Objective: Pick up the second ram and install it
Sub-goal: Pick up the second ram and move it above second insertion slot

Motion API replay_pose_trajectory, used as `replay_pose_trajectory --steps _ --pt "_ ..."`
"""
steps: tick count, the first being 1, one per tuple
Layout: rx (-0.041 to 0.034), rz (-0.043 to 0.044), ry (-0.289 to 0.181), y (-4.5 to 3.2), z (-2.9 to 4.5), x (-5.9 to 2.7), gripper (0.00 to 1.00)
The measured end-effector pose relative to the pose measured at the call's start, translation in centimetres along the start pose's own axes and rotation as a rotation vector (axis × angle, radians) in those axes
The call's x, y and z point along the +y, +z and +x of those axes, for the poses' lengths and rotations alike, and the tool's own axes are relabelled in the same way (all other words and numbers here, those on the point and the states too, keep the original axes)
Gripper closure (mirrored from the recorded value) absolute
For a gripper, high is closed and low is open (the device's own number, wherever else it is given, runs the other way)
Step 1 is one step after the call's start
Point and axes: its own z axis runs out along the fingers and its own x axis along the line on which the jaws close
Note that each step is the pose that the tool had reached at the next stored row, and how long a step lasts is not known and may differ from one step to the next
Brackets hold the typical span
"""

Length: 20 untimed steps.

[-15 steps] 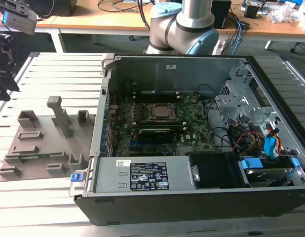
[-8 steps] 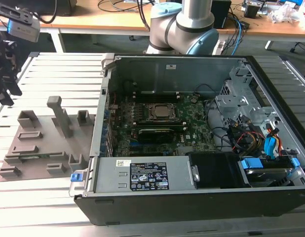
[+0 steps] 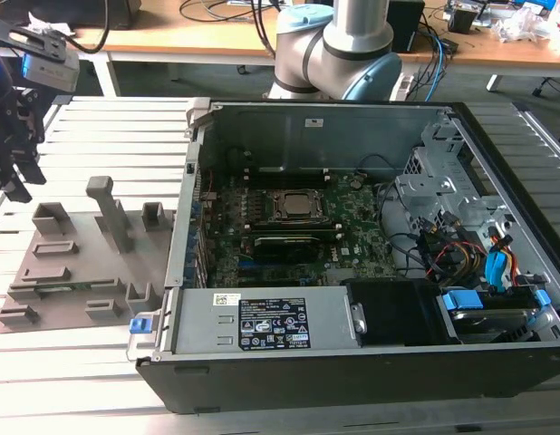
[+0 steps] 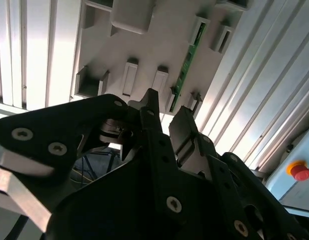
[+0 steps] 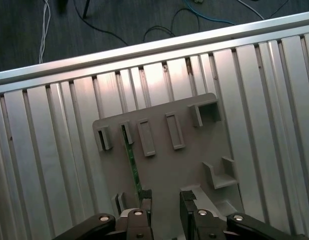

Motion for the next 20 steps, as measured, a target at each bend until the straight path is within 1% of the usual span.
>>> replay_pose_trajectory --steps 20 --pt "0.0 0.0 0.0 2.4 -0.02 -0.04 0.64"
